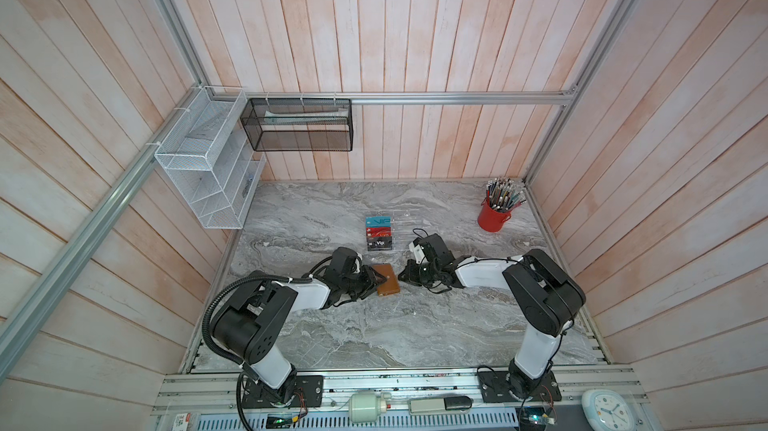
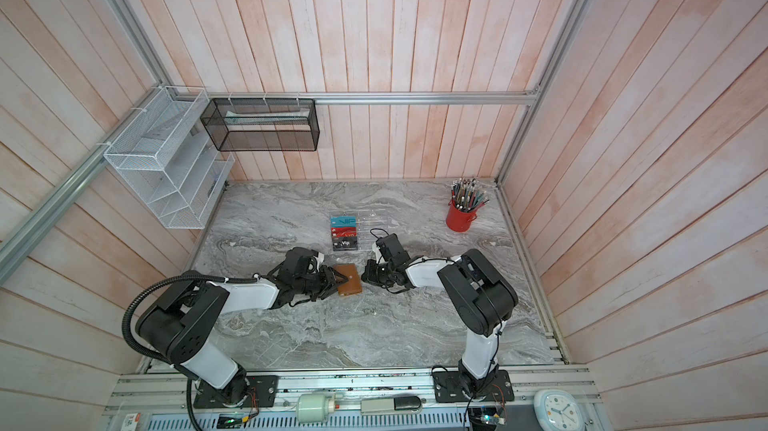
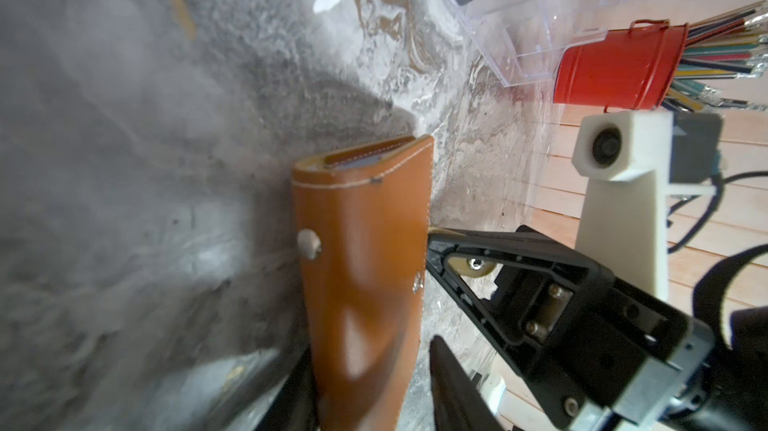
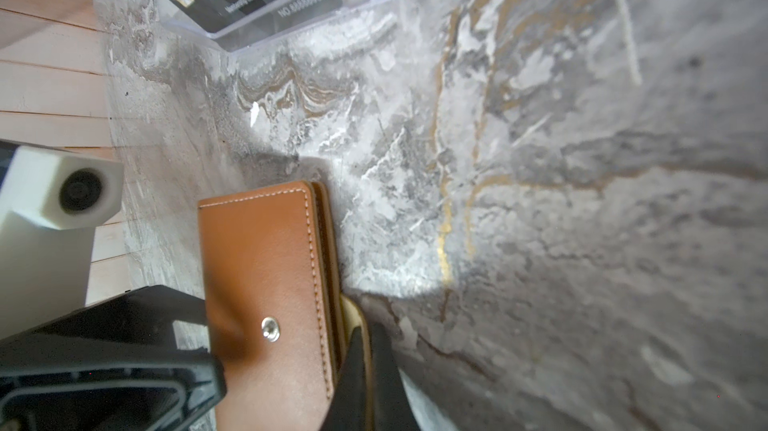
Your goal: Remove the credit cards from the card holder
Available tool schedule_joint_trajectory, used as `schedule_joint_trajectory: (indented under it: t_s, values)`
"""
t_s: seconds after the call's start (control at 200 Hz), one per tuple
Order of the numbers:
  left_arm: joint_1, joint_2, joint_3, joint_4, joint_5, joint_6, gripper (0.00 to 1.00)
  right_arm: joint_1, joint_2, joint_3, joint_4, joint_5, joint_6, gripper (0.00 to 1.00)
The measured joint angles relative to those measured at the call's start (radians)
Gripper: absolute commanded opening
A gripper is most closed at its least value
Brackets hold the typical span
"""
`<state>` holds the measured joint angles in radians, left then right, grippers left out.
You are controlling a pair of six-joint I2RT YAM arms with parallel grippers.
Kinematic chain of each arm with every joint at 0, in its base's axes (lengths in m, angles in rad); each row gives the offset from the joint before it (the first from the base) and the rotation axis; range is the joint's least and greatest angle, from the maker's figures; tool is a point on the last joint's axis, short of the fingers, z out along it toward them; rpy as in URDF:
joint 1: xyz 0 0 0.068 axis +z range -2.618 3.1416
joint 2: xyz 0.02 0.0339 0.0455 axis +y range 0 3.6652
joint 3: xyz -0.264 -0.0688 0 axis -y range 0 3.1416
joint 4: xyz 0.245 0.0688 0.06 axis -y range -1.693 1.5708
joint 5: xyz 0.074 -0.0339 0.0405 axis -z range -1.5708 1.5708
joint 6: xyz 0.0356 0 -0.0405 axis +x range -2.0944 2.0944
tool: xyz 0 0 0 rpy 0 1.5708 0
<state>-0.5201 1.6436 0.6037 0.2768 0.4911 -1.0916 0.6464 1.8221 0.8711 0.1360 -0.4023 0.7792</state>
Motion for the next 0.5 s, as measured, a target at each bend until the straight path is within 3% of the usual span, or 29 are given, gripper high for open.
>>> schedule_joint_trajectory:
  t_s: [0.205,0.36,0.5]
  values:
    - [0.000,-0.002,0.000,0.005,-0.001,0.008,0.17,0.000,-0.014,-0.010,0.001,0.000,0.000,0.00]
    - [-0.009,-0.011,0.000,0.038,0.014,0.014,0.09,-0.003,-0.061,-0.056,0.032,-0.011,0.015,0.00]
    - [-0.010,-0.011,0.000,0.073,0.032,0.018,0.09,-0.011,-0.091,-0.066,0.032,-0.014,0.015,0.00]
